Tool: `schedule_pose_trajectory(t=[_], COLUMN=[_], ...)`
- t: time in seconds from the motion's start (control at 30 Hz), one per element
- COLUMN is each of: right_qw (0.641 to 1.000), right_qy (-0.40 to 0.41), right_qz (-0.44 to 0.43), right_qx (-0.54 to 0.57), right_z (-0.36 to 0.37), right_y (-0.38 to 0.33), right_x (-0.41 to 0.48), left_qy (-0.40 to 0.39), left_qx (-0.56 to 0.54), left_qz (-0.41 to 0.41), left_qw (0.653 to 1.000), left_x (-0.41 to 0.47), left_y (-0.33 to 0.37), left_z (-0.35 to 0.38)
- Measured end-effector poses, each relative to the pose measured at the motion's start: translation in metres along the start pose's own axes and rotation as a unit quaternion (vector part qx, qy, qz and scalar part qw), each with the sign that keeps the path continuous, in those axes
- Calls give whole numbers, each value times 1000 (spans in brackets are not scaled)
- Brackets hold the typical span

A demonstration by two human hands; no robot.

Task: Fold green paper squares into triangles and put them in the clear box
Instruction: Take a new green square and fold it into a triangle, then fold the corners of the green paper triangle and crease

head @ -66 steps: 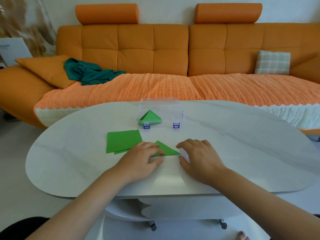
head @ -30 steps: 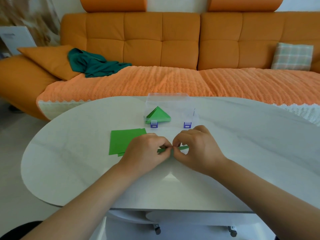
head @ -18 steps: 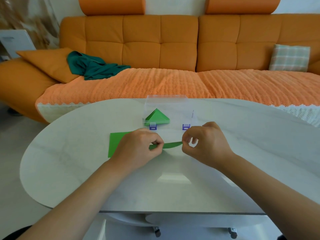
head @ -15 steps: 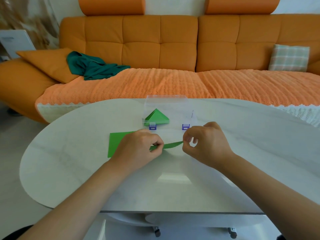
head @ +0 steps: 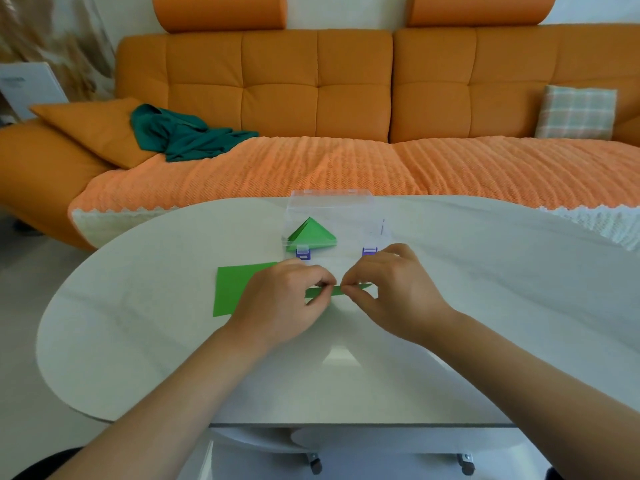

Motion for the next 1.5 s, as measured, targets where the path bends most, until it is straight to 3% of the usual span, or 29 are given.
schedule_pose_trajectory(t=[0.4,0.6,0.73,0.9,1.07,1.33,1.5], right_qw=[1000,999,998,1000,999,1000,999], right_qy=[4,22,29,10,9,23,3], right_qz=[17,39,50,2,-38,0,48], right_qx=[-12,-13,-21,-24,-24,-12,11], right_z=[-11,-20,-26,-19,-14,-21,-24], right_y=[12,24,29,9,-8,10,20], right_x=[4,4,4,6,9,13,14], left_qy=[1,-48,-41,40,34,10,1], left_qx=[-14,41,57,24,-3,19,75], left_qz=[-1,-38,-78,-21,30,-18,-90], left_qw=[1000,997,994,999,999,1000,993], left_x=[9,3,-3,-5,-3,-2,-4], left_y=[-10,-47,-60,-27,-2,-35,-65], left_z=[-14,-34,-44,-36,-17,-36,-51])
Point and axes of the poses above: each hand's wrist, its own x-axis towards the middle knuckle, its own z-axis out of the palm, y = z × x, the point moved 3 cm from there along x, towards the middle knuckle, and after that the axes turned 2 degrees about y, right-handed, at the moved point
